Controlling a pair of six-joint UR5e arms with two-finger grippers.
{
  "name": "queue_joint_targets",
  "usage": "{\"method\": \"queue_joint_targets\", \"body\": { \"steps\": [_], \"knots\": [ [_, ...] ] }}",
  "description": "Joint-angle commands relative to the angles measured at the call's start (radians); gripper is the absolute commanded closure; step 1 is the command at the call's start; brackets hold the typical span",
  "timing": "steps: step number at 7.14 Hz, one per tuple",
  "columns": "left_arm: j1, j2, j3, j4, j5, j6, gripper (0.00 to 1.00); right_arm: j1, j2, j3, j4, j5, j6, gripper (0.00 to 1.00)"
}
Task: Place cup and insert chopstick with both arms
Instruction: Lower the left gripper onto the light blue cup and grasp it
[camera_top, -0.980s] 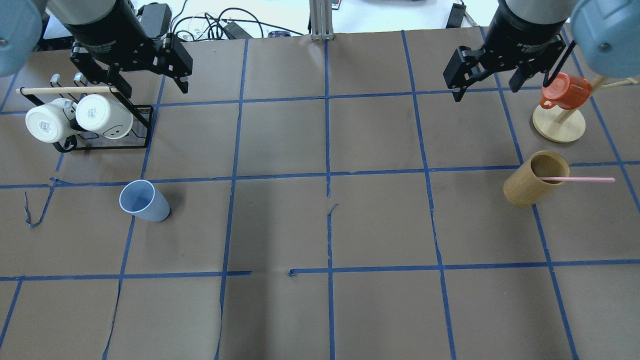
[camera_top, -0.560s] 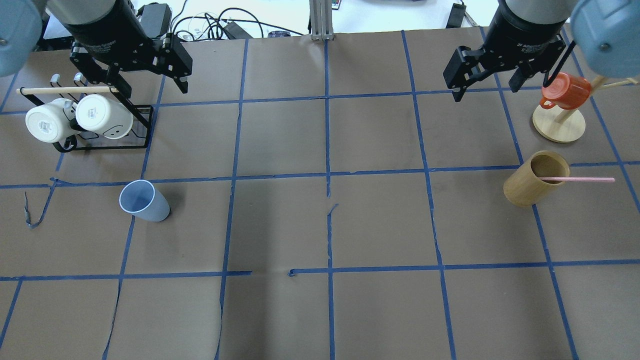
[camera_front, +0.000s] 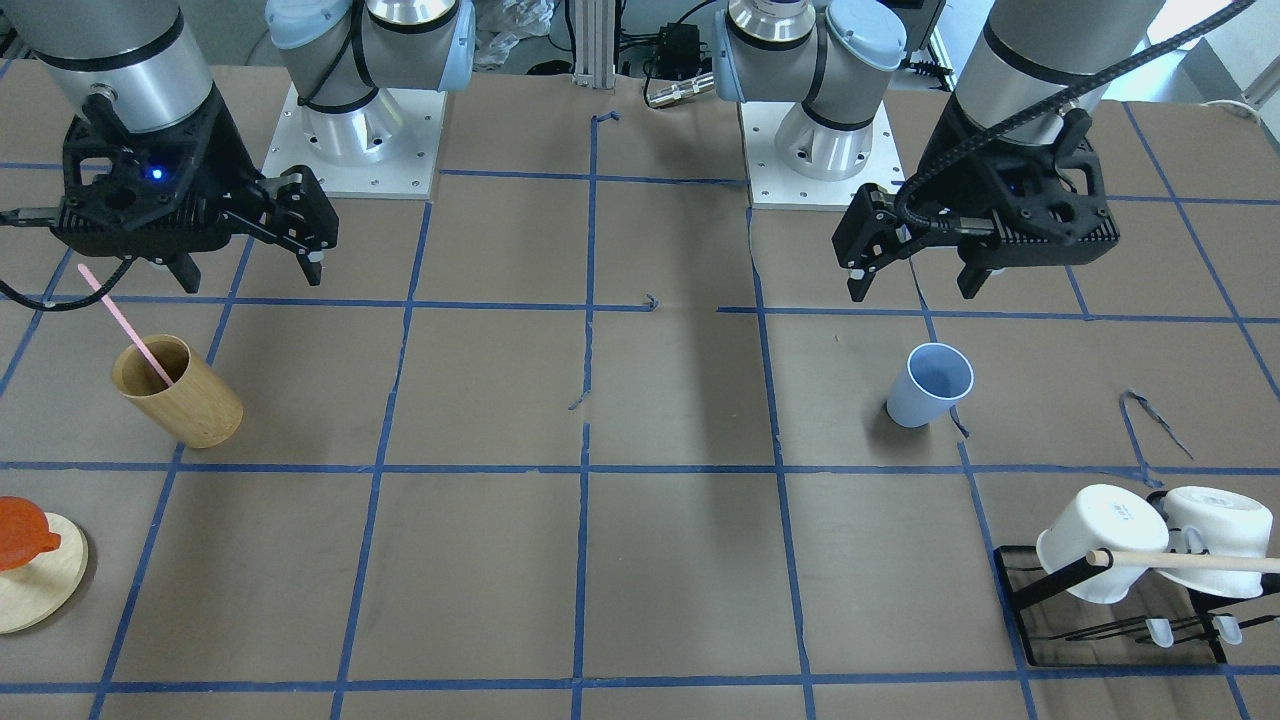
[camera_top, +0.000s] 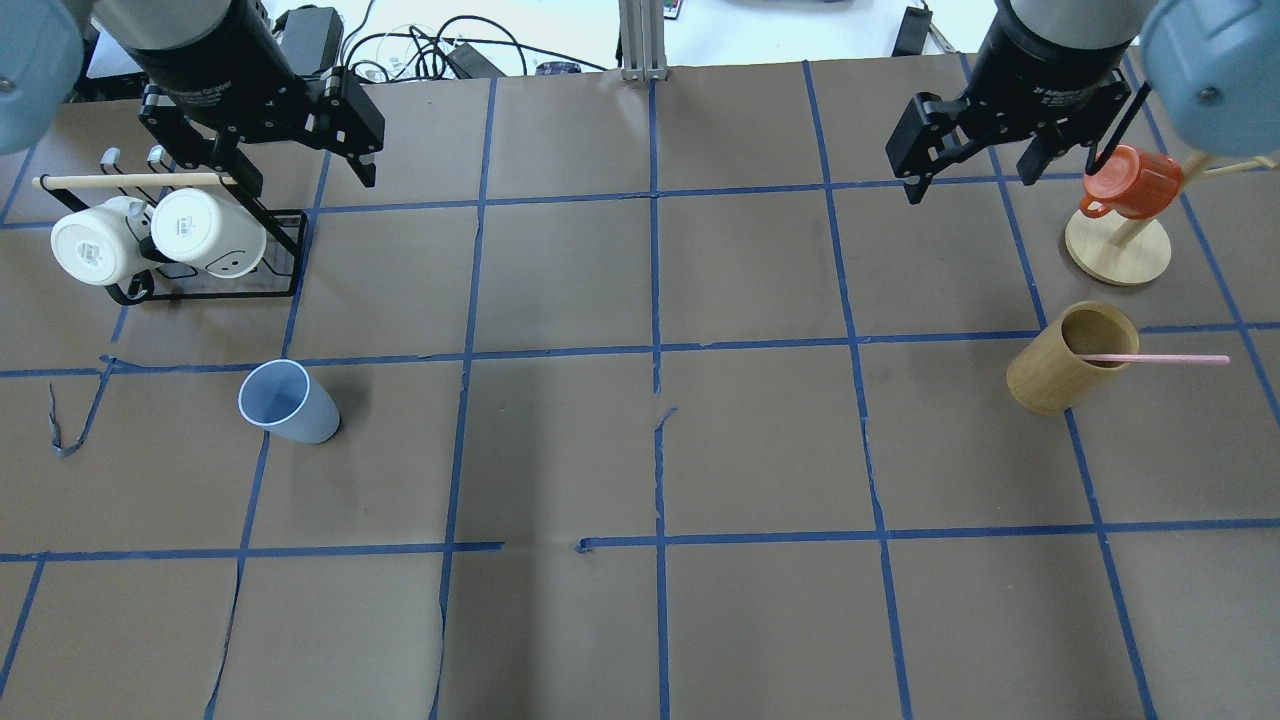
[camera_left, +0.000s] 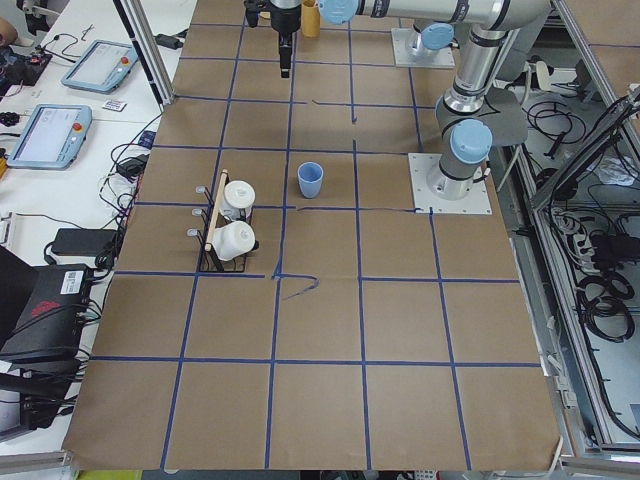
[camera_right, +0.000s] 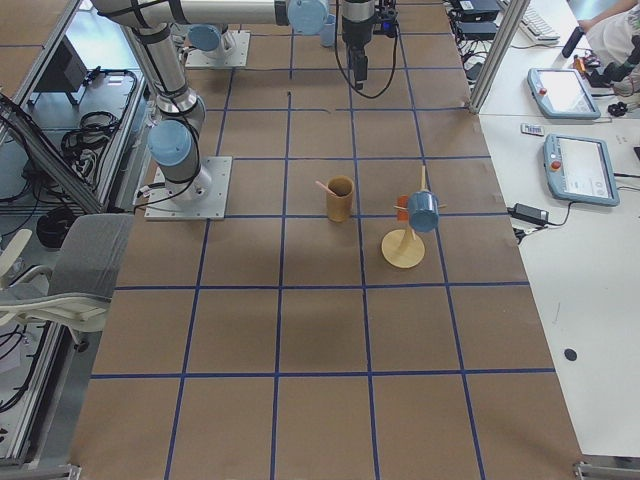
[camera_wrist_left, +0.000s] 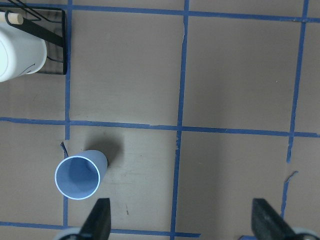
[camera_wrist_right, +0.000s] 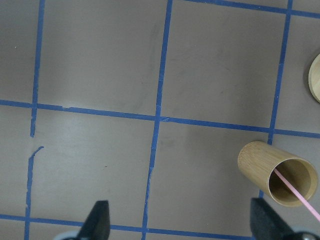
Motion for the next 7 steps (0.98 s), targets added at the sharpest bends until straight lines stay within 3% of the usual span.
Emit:
{"method": "queue_joint_targets", "body": {
  "steps": [1, 3, 7],
  "knots": [
    [0.002, 0.003, -0.014, -0.013, 0.004, 0.012, 0.0, 0.0, 0.0, -0.001, -0.014, 0.001, 0.002, 0.0],
    [0.044, 0.006, -0.173, 0.009, 0.009, 0.078, 0.0, 0.001, 0.0, -0.001, -0.021, -0.001, 0.003, 0.0],
    [0.198, -0.017, -0.5, 0.295, 0.087, 0.277, 0.0, 0.001, 0.0, -0.001, -0.021, -0.001, 0.003, 0.0]
  ]
}}
